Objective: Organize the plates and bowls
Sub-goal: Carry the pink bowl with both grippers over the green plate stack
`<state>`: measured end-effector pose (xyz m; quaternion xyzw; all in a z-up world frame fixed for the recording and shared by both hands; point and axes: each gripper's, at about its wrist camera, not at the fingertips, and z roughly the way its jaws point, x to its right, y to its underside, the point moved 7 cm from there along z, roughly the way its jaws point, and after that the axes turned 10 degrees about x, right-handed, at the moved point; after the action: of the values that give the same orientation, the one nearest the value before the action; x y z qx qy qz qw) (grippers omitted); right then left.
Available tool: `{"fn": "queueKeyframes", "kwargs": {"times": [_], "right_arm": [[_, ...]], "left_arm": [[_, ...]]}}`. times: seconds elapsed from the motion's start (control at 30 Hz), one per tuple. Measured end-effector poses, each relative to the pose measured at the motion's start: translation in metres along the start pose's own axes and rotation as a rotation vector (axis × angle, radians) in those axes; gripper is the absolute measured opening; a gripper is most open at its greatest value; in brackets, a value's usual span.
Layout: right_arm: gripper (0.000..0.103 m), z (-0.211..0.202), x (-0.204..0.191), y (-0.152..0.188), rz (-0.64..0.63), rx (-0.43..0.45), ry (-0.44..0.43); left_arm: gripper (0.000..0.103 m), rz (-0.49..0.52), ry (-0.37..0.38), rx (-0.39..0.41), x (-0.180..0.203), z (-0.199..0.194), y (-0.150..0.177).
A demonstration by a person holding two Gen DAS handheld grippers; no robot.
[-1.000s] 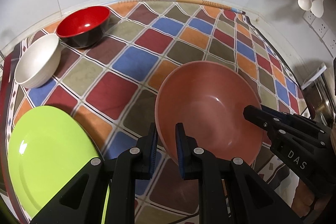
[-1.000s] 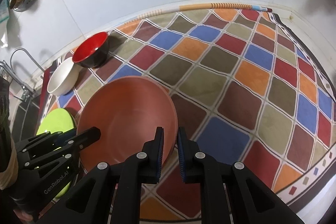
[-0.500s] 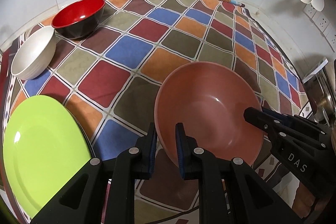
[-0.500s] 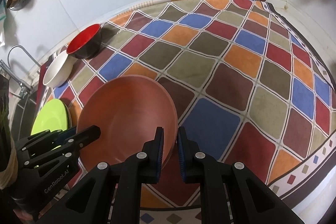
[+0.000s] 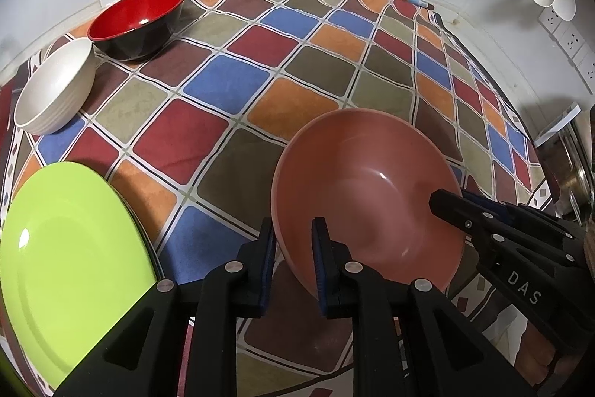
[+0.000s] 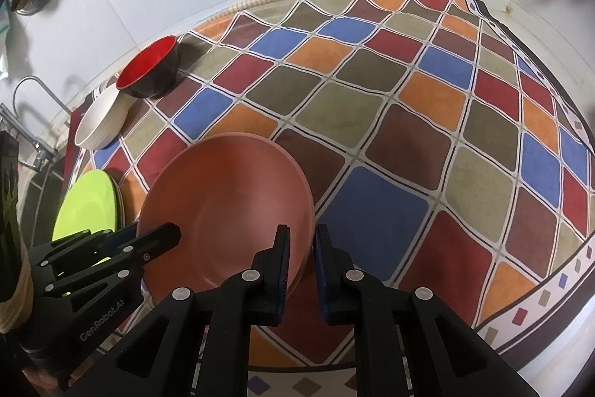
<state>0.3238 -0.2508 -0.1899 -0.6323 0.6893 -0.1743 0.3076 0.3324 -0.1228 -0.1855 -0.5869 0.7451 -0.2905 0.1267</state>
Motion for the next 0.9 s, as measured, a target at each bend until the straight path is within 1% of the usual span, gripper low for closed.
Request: {"fn": "queueKeyframes", "kwargs": {"times": [0.07, 0.13, 0.2, 0.23, 0.27, 0.33, 0.4, 0.43, 0.5, 0.57, 0.63, 0.7, 0.83, 0.9], "right_arm": [[0.015, 0.001, 0.000, 0.000, 0.001, -0.001, -0.001], [0.015, 0.000, 0.000, 0.000, 0.001, 0.001, 0.001], [0.015, 0.001, 0.001, 0.000, 0.001, 0.002, 0.002], [0.018, 0.000, 0.001, 0.000, -0.001, 0.003, 0.001], [0.025, 0.000, 0.001, -0.001, -0.003, 0.005, 0.003], [0.032, -0.003, 0.003, -0.003, -0.007, 0.021, 0.013], [0.032, -0.008, 0.002, -0.007, -0.016, 0.047, 0.028], [0.034, -0.010, 0.001, -0.009, -0.020, 0.055, 0.031], [0.040, -0.015, -0.003, -0.014, -0.019, 0.078, 0.028], [0.048, -0.019, -0.007, -0.019, -0.019, 0.104, 0.029], [0.054, -0.023, -0.015, -0.024, -0.024, 0.129, 0.024], [0.056, -0.026, -0.024, -0.028, -0.032, 0.148, 0.017], [0.058, -0.030, -0.045, -0.033, -0.049, 0.170, -0.004], [0.062, -0.032, -0.059, -0.036, -0.060, 0.184, -0.018]], "left_arm": [[0.022, -0.004, 0.005, -0.002, 0.000, 0.000, 0.000], [0.028, -0.008, 0.002, 0.004, -0.002, -0.001, -0.002], [0.037, -0.007, -0.009, 0.021, -0.004, -0.004, -0.005], [0.039, -0.007, -0.012, 0.033, -0.005, -0.007, -0.007], [0.042, -0.008, -0.013, 0.043, -0.007, -0.010, -0.008], [0.047, -0.010, -0.015, 0.064, -0.010, -0.016, -0.013], [0.053, -0.010, -0.024, 0.093, -0.015, -0.025, -0.018], [0.055, -0.008, -0.033, 0.110, -0.018, -0.029, -0.021], [0.061, -0.003, -0.053, 0.143, -0.024, -0.039, -0.026], [0.064, -0.001, -0.074, 0.177, -0.032, -0.050, -0.030], [0.067, -0.002, -0.099, 0.209, -0.042, -0.060, -0.035], [0.071, -0.009, -0.117, 0.236, -0.053, -0.070, -0.038], [0.076, -0.021, -0.151, 0.279, -0.077, -0.090, -0.043], [0.077, -0.022, -0.173, 0.301, -0.088, -0.101, -0.044]]}}
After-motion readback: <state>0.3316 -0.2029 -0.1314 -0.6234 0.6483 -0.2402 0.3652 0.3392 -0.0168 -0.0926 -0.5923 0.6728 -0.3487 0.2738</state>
